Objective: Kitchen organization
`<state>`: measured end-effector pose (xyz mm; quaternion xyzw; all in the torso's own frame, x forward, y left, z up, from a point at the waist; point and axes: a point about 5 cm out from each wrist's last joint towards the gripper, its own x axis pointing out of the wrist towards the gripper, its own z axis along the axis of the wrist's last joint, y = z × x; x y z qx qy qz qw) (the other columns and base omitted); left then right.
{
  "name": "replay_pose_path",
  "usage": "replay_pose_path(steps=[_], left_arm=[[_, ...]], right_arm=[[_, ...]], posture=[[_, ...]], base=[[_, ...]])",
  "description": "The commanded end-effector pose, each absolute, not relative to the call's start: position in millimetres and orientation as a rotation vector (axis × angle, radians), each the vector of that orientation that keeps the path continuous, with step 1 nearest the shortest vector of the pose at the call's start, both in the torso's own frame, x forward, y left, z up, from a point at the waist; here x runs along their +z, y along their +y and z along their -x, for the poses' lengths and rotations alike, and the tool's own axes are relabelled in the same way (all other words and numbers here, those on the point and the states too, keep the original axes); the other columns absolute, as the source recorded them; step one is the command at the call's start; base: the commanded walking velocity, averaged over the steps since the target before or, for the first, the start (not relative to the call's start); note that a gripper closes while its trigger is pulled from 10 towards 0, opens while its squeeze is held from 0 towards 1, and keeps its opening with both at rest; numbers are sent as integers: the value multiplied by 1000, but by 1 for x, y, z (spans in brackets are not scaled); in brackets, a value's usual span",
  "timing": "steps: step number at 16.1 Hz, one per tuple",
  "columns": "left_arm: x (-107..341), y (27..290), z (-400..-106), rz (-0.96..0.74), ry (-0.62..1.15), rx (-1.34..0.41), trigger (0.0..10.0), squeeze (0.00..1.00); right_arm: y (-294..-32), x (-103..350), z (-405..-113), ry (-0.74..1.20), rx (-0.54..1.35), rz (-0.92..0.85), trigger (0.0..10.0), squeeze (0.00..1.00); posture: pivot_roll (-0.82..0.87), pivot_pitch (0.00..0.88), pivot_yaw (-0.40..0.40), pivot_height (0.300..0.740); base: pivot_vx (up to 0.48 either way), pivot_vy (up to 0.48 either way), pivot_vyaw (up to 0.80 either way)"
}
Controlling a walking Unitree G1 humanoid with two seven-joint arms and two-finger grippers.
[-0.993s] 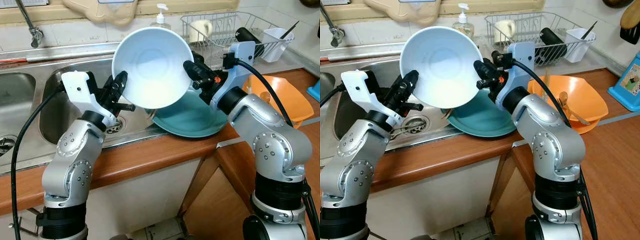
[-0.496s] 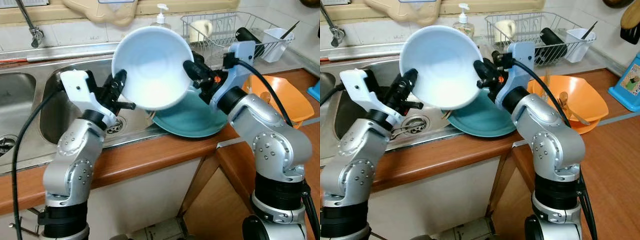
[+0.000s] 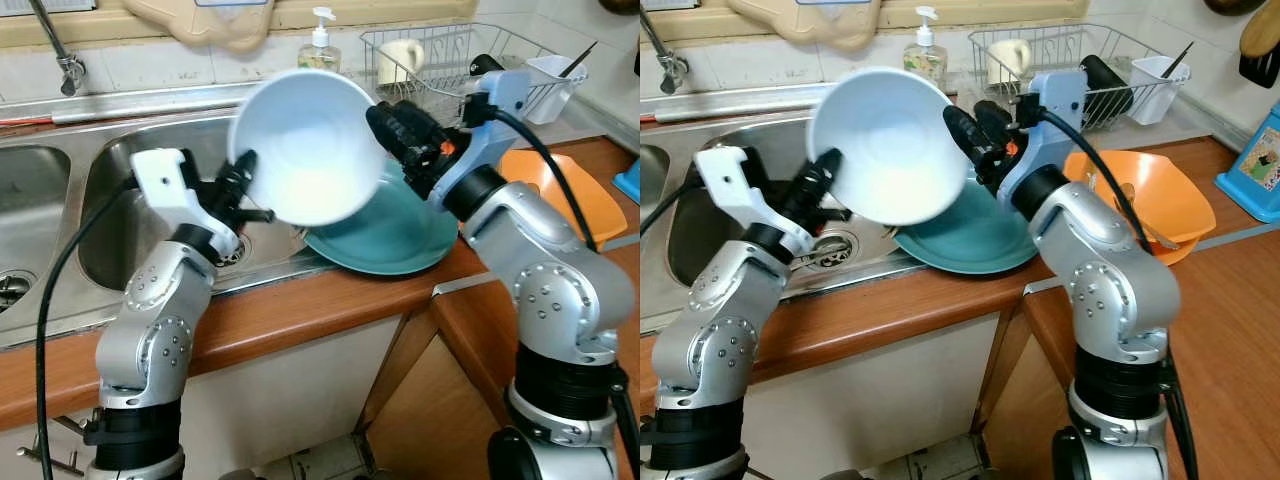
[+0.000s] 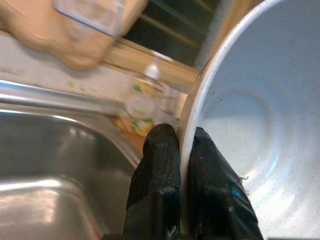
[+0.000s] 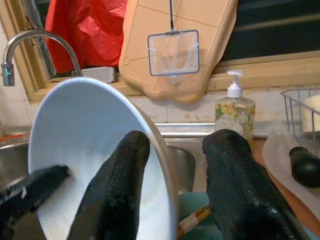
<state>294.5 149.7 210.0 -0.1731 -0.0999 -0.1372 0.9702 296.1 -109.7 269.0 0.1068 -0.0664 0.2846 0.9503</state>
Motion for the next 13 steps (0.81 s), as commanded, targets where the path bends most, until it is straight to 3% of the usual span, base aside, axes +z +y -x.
replay_pose_path(steps=[1, 7, 13], left_arm=[[225, 158, -297, 342, -287, -221, 0, 0], [245, 198, -302, 288, -390, -56, 0, 0], [238, 242, -306, 22, -284, 157, 0, 0]], right_arm=[[-109, 274, -291, -155, 609, -215, 10000, 0], [-102, 264, -279, -120, 670, -188, 10000, 0], [-106, 258, -275, -82, 674, -138, 10000, 0]], posture=[[-94, 0, 1, 740], [-53, 0, -2, 740], [-53, 0, 3, 740]], base=[[0, 0, 0], [0, 0, 0], [0, 0, 0]])
